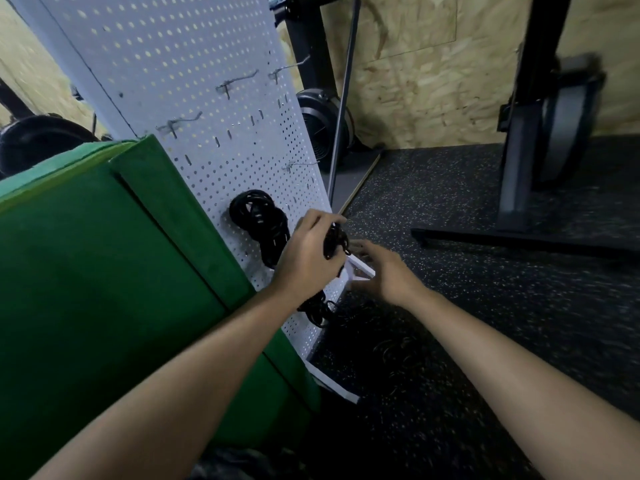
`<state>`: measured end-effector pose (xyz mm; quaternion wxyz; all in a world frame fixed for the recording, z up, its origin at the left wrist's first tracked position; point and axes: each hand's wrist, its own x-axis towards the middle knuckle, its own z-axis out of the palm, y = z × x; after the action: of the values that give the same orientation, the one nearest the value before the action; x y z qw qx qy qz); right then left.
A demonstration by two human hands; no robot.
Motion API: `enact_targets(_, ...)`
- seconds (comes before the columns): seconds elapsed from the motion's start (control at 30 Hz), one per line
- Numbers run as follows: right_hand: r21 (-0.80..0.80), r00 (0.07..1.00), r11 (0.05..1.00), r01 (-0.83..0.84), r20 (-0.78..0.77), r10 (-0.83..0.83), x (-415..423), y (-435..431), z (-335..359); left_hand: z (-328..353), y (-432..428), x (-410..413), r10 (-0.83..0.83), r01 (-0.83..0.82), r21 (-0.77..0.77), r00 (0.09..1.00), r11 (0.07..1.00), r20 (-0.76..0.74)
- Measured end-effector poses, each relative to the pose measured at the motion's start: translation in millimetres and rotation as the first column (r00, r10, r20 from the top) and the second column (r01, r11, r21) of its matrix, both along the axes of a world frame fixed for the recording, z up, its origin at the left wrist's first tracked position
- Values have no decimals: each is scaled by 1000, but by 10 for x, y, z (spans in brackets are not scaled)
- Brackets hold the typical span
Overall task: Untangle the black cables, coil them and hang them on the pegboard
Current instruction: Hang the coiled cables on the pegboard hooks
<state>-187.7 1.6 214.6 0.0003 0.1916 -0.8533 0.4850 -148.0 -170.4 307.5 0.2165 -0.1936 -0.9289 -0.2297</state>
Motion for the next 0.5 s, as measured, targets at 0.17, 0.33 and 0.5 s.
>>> enact_targets(0.17,373,990,928,14,125,-65,156,647,-648,-838,309,-58,-7,36,-74,936,997,351)
enact_targets(0.33,497,975,865,-68,216,-47,290,889,-1063,-1833,528,-119,110,-1,-161,736,987,668)
enact_targets(0.5,511,970,853,-105,243,-26,245,911,-1401,-2620,573,-220,193,-18,-222,565,975,802)
